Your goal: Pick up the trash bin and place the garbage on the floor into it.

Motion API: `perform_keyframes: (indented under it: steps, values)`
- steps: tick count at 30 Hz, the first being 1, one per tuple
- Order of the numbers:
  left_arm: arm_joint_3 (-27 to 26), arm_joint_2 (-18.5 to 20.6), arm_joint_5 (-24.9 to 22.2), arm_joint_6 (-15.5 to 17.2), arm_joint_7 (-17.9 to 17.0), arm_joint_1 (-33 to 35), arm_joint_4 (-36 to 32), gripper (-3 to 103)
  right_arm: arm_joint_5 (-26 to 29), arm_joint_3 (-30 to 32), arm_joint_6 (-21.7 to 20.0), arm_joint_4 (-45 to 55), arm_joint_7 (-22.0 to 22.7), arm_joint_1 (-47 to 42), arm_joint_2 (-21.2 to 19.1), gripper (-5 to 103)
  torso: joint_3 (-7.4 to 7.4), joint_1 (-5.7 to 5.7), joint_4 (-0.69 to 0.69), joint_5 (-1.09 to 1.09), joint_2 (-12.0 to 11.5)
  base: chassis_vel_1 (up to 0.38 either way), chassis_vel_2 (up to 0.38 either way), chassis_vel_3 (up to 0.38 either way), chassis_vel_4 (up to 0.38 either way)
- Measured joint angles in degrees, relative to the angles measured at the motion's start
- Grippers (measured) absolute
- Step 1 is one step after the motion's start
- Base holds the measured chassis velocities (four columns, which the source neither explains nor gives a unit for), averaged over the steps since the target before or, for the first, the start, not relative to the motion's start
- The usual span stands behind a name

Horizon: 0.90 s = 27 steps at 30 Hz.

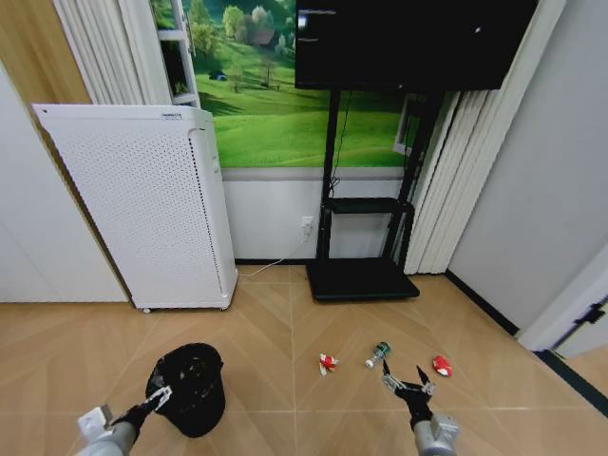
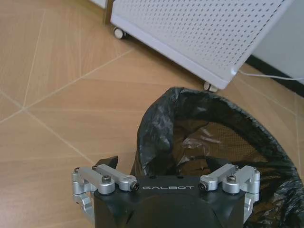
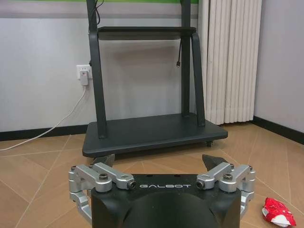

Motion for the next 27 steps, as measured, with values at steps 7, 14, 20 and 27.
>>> perform_keyframes:
  steps: [7, 14, 20, 27]
  values:
    - [0.5, -0.1, -5.3, 1.1, -8.7, -1.1, -0.3, 100, 0.3, 0.5, 0.7, -1.2, 0.0, 0.2, 0.0, 100, 0.0, 0.0, 0.0, 0.0, 0.0, 0.0, 0.0, 0.0, 0.0]
    - [0.3, 0.5, -6.4, 1.1, -9.6, -2.2, 2.1, 100, 0.3, 0.5, 1.4, -1.7, 0.0, 0.0, 0.0, 100, 0.01, 0.0, 0.0, 0.01, 0.0, 0.0, 0.0, 0.0, 0.0]
    - [0.0, 0.9, -5.3, 1.1, -7.3, -2.8, 3.2, 100, 0.3, 0.7, 1.6, -1.8, 0.0, -0.1, 0.0, 100, 0.01, 0.0, 0.0, 0.0, 0.0, 0.0, 0.0, 0.0, 0.0]
    - [0.3, 1.4, -5.0, 0.9, -6.8, -3.7, 4.3, 100, 0.4, 0.7, 1.7, -1.8, 0.5, -0.1, 0.0, 100, 0.01, 0.0, 0.0, 0.0, 0.0, 0.0, 0.0, 0.0, 0.0]
